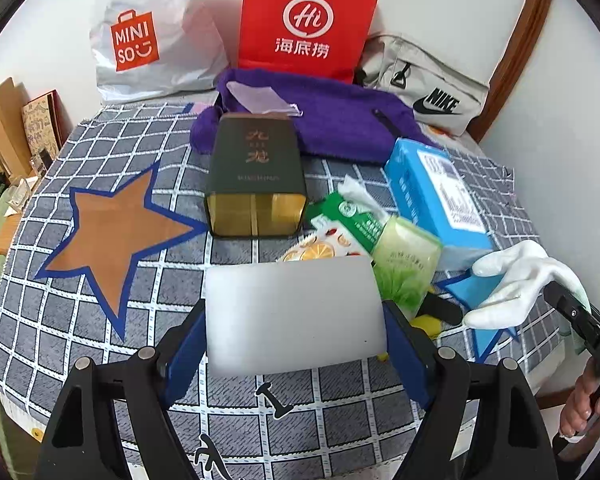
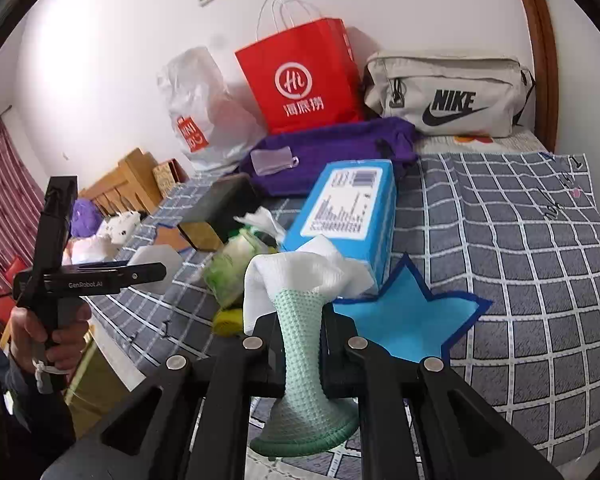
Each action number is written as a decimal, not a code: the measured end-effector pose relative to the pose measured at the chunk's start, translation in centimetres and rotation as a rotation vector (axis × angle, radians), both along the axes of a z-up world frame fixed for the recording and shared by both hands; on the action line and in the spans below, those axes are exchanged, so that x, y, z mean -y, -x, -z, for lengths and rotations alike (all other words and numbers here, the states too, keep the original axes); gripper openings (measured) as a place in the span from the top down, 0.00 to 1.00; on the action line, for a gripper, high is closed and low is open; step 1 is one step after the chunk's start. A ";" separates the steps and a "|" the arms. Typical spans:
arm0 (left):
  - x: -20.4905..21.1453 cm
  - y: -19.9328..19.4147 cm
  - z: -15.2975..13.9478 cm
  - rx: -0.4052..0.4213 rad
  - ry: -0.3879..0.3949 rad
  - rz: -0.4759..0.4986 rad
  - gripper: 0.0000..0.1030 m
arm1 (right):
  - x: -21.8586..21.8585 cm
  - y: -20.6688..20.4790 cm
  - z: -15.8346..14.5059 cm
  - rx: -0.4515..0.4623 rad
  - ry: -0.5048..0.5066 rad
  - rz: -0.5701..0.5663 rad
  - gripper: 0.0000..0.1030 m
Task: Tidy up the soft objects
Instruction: 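Lift the glove with the right gripper while the left gripper grasps the white sponge block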
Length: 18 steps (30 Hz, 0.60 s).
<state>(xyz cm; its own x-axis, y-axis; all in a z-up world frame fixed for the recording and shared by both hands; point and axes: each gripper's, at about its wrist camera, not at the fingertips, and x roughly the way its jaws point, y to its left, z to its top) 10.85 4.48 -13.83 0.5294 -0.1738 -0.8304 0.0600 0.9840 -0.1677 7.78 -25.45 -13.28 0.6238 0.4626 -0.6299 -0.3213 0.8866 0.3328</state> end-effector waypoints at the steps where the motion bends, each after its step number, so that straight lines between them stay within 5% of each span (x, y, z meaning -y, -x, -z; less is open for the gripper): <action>1: 0.0 -0.1 -0.2 0.002 0.001 -0.003 0.21 | 0.0 -0.1 -0.3 0.005 -0.001 -0.001 0.89; 18: -0.3 -3.5 -4.5 0.059 0.006 -0.024 0.21 | -1.0 -4.5 -5.3 0.073 0.034 -0.009 0.89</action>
